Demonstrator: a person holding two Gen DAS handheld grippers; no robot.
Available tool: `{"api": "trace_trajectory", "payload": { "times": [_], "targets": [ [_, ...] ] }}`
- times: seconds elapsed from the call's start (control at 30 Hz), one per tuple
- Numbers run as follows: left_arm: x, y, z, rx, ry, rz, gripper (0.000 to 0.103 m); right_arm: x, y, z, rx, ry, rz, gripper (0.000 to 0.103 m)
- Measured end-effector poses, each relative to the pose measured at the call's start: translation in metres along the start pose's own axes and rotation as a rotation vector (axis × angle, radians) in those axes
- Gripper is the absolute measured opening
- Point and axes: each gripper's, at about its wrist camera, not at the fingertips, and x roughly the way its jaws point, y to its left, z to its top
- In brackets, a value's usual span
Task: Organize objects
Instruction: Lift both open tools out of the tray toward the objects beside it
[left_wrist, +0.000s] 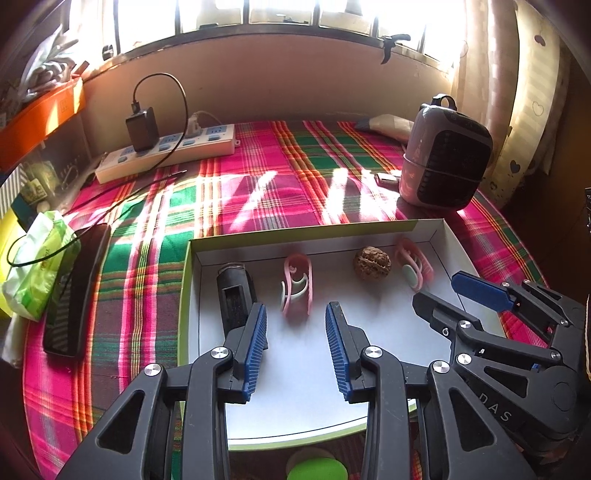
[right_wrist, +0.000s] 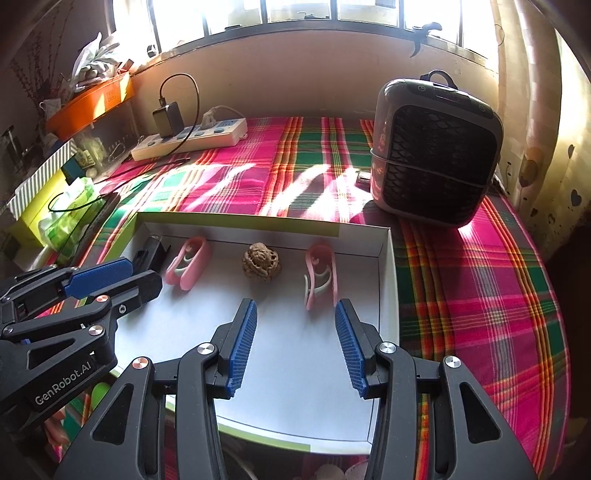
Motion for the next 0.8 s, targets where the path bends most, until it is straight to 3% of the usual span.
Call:
{"api": "trace_trajectory", "payload": {
  "times": [0.8],
  "targets": [
    [-0.046, 0.014, -0.043, -0.042, -0.063, -0.002, 0.032, -0.043, 0.019, -0.038, -0.033, -0.084, 0.005, 0.046]
  ]
}}
